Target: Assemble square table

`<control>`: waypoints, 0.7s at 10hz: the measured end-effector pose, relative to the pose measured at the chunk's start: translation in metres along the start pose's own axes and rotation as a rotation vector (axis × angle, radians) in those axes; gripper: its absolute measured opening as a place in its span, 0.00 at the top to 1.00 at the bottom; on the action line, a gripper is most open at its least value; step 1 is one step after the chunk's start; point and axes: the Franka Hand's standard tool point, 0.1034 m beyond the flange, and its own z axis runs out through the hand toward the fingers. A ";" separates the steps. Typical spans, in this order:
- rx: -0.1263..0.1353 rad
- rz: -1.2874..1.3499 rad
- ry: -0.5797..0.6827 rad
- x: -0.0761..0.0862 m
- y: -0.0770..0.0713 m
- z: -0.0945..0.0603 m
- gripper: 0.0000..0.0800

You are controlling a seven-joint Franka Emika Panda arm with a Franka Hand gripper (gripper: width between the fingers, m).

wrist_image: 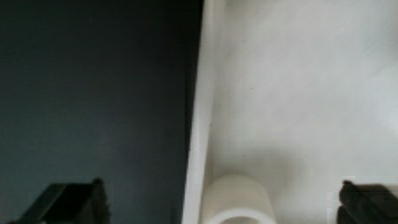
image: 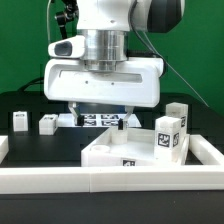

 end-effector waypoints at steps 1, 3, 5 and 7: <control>0.001 0.009 -0.001 -0.001 0.002 0.001 0.19; 0.006 0.067 0.004 -0.004 0.018 0.008 0.19; 0.013 0.109 0.029 -0.007 0.020 0.012 0.19; 0.028 0.149 0.055 -0.007 0.012 0.019 0.19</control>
Offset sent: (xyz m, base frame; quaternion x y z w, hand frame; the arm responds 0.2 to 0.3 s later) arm -0.0107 0.0062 -0.0135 0.0548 0.0257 0.0588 0.9964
